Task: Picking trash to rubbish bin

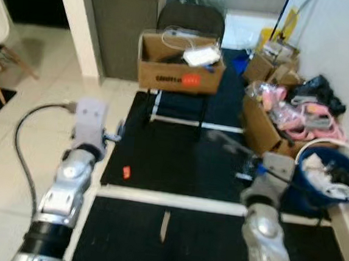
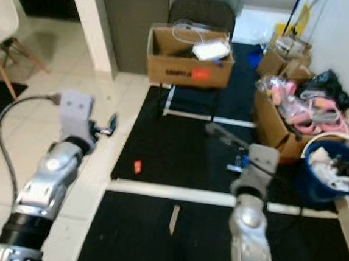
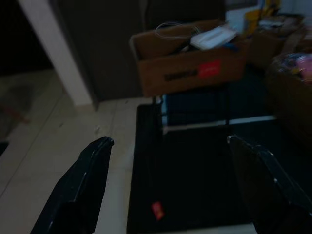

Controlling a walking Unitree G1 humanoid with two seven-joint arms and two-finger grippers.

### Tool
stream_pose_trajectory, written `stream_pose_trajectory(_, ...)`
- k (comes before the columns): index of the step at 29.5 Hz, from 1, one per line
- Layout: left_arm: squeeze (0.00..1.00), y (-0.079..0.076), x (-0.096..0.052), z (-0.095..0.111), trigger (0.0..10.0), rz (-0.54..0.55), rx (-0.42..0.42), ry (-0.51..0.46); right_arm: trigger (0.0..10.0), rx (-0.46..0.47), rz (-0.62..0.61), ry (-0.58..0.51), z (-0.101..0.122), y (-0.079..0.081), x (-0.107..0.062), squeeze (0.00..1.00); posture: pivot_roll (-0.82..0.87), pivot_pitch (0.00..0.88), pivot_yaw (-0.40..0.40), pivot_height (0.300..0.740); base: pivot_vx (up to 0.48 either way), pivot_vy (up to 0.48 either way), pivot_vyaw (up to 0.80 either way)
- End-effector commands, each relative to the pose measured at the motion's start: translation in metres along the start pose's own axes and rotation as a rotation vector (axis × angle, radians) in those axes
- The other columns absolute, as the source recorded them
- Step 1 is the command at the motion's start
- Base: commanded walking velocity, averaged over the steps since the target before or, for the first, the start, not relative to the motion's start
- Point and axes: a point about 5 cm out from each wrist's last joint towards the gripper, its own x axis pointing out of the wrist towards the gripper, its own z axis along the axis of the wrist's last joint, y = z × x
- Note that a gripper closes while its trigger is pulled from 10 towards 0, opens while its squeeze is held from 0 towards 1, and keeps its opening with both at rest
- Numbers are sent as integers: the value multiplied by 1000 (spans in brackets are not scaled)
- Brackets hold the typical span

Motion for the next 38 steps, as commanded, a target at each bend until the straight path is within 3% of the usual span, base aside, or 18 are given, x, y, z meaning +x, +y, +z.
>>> stream_pose_trajectory(1, 0, 5, -3, -7, 10000, 15, 11, 40, 10000, 7, -7, 40, -9, 0, -6, 0, -10, 135, 52, 740, 0, 0, -800)
stream_pose_trajectory(8, 0, 4, -4, -10, 10000, 17, 12, 42, 10000, 13, -1, 53, -12, 0, -7, 0, -11, 137, 52, 740, 0, 0, -800)
stream_pose_trajectory(12, 0, 3, -7, -11, 10000, 8, 1, 37, 10000, 22, 57, 103, -20, 7, -9, 0, -6, 136, 49, 740, 0, 0, 0)
stream_pose_trajectory(21, 0, -1, -9, -8, 10000, -43, -9, 20, 10000, 31, 68, 90, -18, 12, -8, 0, -1, 136, 46, 740, 0, 0, 0)
stream_pose_trajectory(38, 0, 1, -9, -11, 10000, -51, -23, 39, 10000, 26, 85, 96, -20, 13, -7, 0, -3, 131, 44, 740, 329, 0, 0)
